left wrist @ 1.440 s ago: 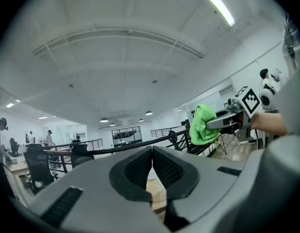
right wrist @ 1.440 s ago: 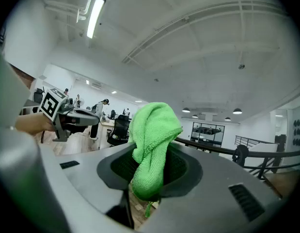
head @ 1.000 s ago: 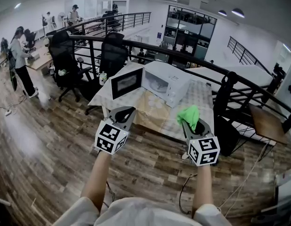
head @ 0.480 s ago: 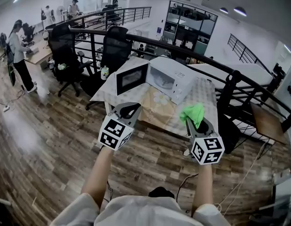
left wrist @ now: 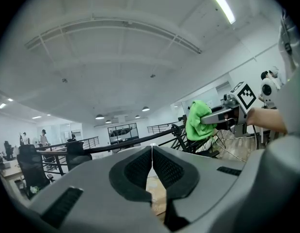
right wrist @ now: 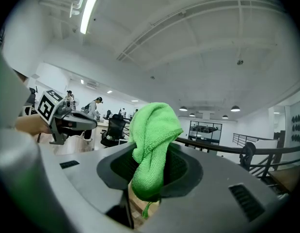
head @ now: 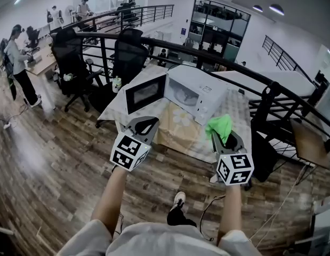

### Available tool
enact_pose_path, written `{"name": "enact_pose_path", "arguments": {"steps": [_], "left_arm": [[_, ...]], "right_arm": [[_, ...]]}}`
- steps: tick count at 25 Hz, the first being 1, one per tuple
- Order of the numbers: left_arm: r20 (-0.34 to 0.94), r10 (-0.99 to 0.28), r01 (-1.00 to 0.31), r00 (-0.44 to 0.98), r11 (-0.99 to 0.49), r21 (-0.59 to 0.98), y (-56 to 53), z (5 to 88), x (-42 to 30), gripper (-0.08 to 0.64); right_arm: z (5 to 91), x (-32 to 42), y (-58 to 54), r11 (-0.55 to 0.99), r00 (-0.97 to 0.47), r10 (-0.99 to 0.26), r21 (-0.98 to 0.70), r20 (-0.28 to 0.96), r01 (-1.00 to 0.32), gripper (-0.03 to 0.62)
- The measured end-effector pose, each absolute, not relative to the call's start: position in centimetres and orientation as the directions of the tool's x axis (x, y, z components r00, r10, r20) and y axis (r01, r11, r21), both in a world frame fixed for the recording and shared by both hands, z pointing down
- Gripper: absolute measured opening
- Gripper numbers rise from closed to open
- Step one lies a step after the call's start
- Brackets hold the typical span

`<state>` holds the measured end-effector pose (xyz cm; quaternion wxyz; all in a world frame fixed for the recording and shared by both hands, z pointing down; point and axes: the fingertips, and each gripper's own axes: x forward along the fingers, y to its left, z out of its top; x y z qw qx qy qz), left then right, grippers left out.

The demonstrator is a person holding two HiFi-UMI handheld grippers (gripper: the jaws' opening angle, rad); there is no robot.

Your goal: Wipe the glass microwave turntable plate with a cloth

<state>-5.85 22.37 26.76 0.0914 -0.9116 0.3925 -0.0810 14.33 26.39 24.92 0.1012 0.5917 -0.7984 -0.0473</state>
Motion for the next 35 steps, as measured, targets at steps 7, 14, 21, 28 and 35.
{"name": "enact_pose_path", "arguments": {"steps": [7, 14, 21, 28, 35], "left_arm": [[0.087, -0.763, -0.733, 0.64, -0.641, -0.227, 10.3, 26.2, 0.9, 0.021], [0.108, -0.8, -0.774, 0.591, -0.599, -0.205, -0.9, 26.4, 6.7, 0.021], [0.147, -0.831, -0.811, 0.536, -0.555, -0.183, -8.4, 28.6, 9.3, 0.021], [0.161, -0.843, -0.829, 0.513, -0.536, -0.163, -13.1, 30.2, 9.0, 0.021], [0.199, -0.806, -0.801, 0.558, -0.585, -0.124, -17.3, 33.6, 6.5, 0.021]], "right_arm": [[24.8, 21.3, 13.1, 0.341, -0.322, -0.938, 0.187, 0.126, -0.921, 0.127], [25.2, 27.2, 0.7, 0.403, -0.379, -0.912, 0.171, 0.154, -0.899, 0.127], [27.8, 30.4, -7.9, 0.446, -0.421, -0.887, 0.121, 0.188, -0.887, 0.127], [29.6, 29.4, -12.3, 0.471, -0.443, -0.87, 0.1, 0.216, -0.877, 0.127], [32.9, 23.7, -13.7, 0.482, -0.443, -0.853, 0.087, 0.277, -0.872, 0.127]]}}
